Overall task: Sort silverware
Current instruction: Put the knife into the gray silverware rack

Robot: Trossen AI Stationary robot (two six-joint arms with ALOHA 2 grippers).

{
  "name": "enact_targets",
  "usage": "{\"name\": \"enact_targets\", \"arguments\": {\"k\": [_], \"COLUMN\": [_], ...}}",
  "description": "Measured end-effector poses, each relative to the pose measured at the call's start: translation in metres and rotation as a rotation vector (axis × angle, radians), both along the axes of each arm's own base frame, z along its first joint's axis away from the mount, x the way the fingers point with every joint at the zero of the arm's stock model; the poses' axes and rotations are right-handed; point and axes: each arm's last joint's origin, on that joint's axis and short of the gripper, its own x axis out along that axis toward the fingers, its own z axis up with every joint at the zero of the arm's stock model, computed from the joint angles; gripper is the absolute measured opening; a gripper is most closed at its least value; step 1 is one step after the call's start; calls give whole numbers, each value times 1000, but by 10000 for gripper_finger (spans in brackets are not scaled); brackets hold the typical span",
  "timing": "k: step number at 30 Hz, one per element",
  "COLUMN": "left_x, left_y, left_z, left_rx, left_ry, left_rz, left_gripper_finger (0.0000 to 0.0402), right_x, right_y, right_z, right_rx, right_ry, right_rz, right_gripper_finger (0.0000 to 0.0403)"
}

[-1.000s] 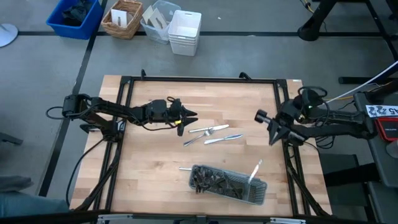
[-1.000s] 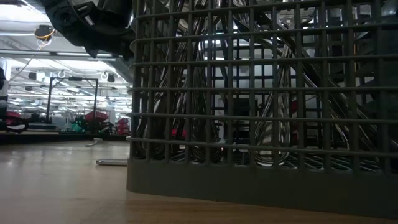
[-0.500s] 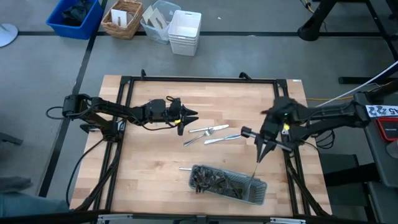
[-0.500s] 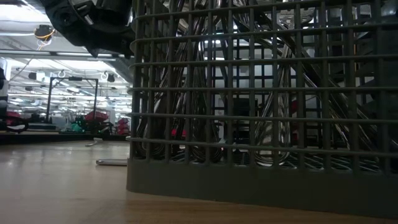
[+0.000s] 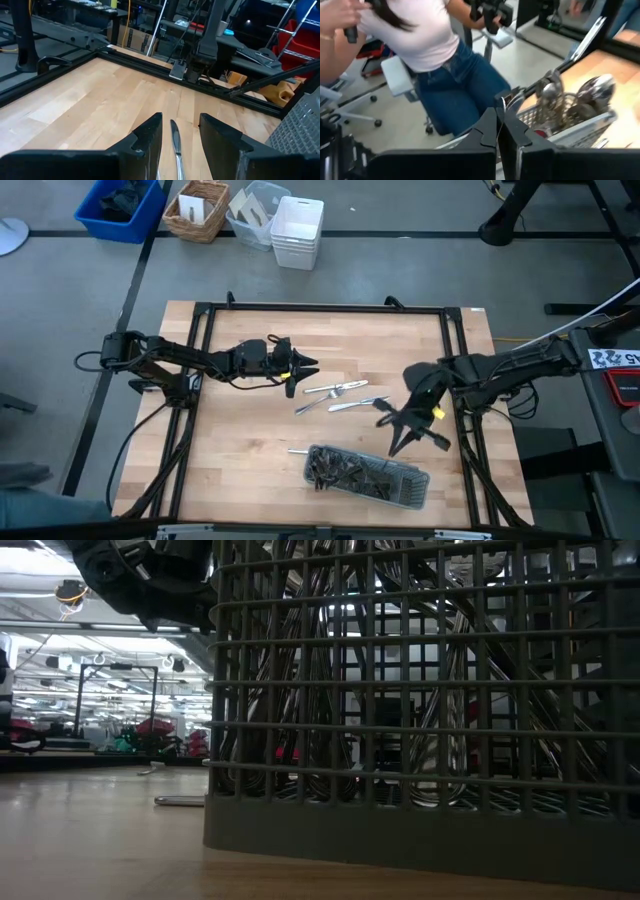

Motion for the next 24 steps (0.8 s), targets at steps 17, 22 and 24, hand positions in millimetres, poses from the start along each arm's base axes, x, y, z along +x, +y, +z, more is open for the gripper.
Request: {"name": "enact_targets", "arguments": {"k": [17,22,24], "left_x": [0,0,0], "left_y": [0,0,0], "left_z": [-2,-2,-2], "left_rx": [-3,10,12], "left_ry": [21,23,23], "left_rz": [0,-2,-2], "left_gripper_finger": [123,123,123], "right_x": [18,24,25], "right_y": [28,30,30], "right_z": [-33,-40,-42], "right_rx": [-76,-79,-82], "right_ry": [183,212,221], "right_rz": [-9,-15,-16], "right_gripper_finger": [26,45,52]}}
